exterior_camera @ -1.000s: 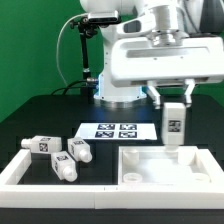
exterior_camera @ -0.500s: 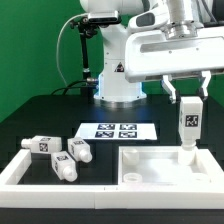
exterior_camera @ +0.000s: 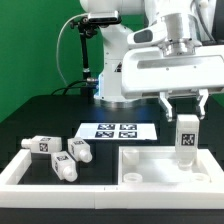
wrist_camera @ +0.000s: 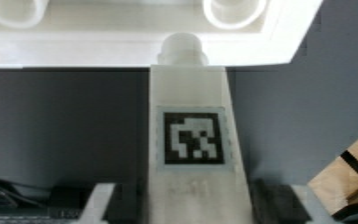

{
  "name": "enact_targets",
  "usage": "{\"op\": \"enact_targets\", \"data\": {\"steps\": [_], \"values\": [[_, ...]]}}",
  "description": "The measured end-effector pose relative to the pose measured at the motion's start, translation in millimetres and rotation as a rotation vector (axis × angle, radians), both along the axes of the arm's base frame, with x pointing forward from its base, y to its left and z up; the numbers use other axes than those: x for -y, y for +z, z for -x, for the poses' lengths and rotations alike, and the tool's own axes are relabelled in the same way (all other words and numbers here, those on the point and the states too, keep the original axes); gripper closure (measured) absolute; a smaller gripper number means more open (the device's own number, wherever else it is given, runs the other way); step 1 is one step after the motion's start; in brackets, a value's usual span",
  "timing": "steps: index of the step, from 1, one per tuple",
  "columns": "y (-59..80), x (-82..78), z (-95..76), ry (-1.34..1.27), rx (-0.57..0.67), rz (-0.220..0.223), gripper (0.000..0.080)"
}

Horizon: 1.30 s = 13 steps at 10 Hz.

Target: Assemble one leg

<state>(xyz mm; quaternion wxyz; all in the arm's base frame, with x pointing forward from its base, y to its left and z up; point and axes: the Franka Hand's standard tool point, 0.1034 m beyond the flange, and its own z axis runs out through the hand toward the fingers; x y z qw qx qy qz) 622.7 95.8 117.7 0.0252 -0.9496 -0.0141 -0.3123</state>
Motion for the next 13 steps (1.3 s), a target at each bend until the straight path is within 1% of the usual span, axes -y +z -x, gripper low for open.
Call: {"op": "enact_targets", "data": {"steps": [1,2,4,6,10,13], "values": [[-3.9,-4.0,1.7,0.007,-0.006,0.001,0.052],[-6.8,-4.7,2.0,0.008,-0.009,0.001,0.052],[-8.4,-12.8,0.4,0.019,-0.007,-0.001,0.052],[-8.5,-23.7,2.5,0.036,-0.009,-0.002,0.052],[-7.9,-23.9,5.3,0.042,-0.037,-0.007,0.052],[-8.5,-18.1,4.4,0.035,-0.039,-0.006,0.052]]}}
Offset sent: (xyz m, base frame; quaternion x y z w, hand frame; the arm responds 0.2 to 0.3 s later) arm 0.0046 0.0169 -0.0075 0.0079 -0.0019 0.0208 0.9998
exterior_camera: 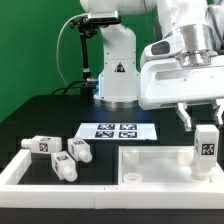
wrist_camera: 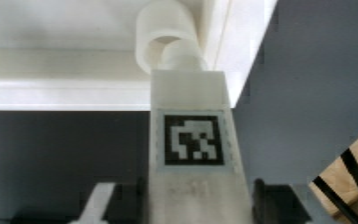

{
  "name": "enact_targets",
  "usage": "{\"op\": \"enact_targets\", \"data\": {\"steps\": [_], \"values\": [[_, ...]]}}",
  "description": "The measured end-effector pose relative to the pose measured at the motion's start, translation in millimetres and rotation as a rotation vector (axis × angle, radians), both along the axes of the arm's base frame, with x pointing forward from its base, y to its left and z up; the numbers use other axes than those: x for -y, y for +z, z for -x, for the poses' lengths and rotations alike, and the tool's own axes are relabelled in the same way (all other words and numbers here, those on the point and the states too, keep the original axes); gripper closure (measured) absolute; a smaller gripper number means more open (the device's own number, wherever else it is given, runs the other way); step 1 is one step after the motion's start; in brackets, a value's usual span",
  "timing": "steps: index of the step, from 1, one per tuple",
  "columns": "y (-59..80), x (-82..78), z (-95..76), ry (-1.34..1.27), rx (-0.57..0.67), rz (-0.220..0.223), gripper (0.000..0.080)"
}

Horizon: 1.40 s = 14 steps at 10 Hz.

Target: Assemble one leg

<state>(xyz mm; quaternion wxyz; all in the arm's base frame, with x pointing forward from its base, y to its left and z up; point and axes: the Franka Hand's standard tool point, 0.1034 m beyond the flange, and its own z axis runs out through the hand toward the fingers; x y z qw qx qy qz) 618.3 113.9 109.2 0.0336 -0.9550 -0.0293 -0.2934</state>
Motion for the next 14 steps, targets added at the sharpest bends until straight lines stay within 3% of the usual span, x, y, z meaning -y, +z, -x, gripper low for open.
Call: {"op": "enact_targets", "data": {"steps": [3,8,13,14], "values": [[-2.5,10.2,-1.1,-0.013,0.0,0.005,0.052],[-18.4,8.4,0.4,-0.014,-0.007,0.009,0.0519],[-18.6,7.5,-2.3,-0.017,0.016,0.013,0.0519],[-18.9,7.6,-2.1,-0.017,0.015,0.013,0.0384]]}}
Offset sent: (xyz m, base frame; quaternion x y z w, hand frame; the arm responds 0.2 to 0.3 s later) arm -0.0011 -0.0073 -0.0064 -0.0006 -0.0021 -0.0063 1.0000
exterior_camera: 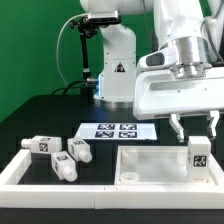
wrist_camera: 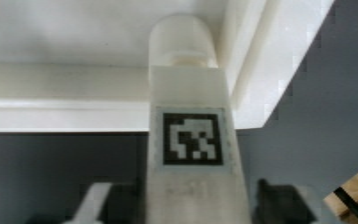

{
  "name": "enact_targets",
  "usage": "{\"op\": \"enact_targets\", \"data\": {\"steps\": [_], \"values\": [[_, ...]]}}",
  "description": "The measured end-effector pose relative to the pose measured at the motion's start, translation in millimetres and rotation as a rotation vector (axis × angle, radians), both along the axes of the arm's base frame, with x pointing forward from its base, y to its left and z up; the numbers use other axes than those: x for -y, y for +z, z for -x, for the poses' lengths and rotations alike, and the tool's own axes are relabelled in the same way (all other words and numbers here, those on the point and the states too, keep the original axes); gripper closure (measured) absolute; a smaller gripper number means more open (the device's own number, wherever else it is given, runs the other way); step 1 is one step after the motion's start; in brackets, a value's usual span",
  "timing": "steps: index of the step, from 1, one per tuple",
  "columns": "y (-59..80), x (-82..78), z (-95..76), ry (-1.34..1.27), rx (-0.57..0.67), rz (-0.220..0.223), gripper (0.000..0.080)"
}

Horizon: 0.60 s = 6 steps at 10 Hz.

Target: Assemble one leg

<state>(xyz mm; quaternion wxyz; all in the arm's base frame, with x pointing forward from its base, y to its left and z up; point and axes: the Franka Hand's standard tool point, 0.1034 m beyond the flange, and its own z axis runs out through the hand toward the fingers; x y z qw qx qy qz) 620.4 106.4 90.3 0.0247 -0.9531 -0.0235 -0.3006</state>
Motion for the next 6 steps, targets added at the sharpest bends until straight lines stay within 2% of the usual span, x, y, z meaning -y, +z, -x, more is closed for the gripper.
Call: {"op": "enact_targets", "data": {"steps": [1,2,3,4,5,6], "values": [[-0.1,0.1,0.1,0.0,0.0,0.0,0.0384],[-2.0,-0.8,1.4,0.002,-0.016,-0.003,0.0227],[-3.5,-3.4,2.6,-0.013,-0.055,-0.026,0.0227],[-2.7,-6.0,0.3,-0.07,-0.086,-0.066,0.016],[-6.0,-3.3,-3.4,-0.079,-0.122,-0.072,0.016],[-8.3,-2.8,-7.5,-0.095,-0.22,-0.107,0.0152]]}}
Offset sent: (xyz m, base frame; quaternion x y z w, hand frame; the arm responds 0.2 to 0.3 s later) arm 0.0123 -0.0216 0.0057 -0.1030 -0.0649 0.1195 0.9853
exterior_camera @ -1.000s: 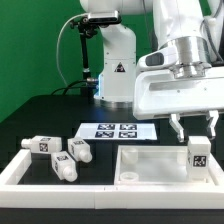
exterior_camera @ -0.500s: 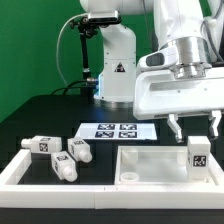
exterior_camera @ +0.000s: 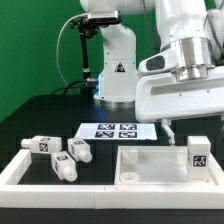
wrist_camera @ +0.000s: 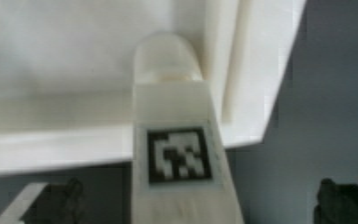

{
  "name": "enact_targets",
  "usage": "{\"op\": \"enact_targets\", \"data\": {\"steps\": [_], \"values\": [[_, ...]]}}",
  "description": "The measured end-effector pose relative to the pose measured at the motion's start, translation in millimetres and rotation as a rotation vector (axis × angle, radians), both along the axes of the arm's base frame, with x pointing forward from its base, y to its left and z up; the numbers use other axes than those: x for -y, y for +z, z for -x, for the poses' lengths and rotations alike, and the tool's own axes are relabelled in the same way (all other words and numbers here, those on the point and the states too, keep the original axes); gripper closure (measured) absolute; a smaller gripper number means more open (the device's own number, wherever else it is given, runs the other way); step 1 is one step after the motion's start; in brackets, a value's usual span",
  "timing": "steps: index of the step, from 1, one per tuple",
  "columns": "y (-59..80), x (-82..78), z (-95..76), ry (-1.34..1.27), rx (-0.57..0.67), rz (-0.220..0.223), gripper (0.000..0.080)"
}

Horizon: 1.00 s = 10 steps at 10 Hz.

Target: Assemble one leg

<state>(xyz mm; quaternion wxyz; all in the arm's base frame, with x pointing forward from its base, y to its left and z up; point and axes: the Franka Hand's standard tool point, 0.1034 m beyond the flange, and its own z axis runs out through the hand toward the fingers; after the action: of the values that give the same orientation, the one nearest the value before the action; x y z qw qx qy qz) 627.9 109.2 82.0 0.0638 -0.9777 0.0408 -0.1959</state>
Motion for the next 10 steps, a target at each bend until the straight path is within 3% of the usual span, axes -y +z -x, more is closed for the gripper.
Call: {"op": "enact_targets", "data": {"steps": [2,6,8,10], "values": [[1.3,7.5,-7.0,0.013,-0.139,-0.036,0.015],[2.6,11.6,-1.1,0.023,-0.34,-0.085,0.015],[0.9,12.8,-2.4,0.02,-0.332,-0.078,0.015],[0.4,14.7,-15.2,0.037,-0.38,-0.01,0.015]]}}
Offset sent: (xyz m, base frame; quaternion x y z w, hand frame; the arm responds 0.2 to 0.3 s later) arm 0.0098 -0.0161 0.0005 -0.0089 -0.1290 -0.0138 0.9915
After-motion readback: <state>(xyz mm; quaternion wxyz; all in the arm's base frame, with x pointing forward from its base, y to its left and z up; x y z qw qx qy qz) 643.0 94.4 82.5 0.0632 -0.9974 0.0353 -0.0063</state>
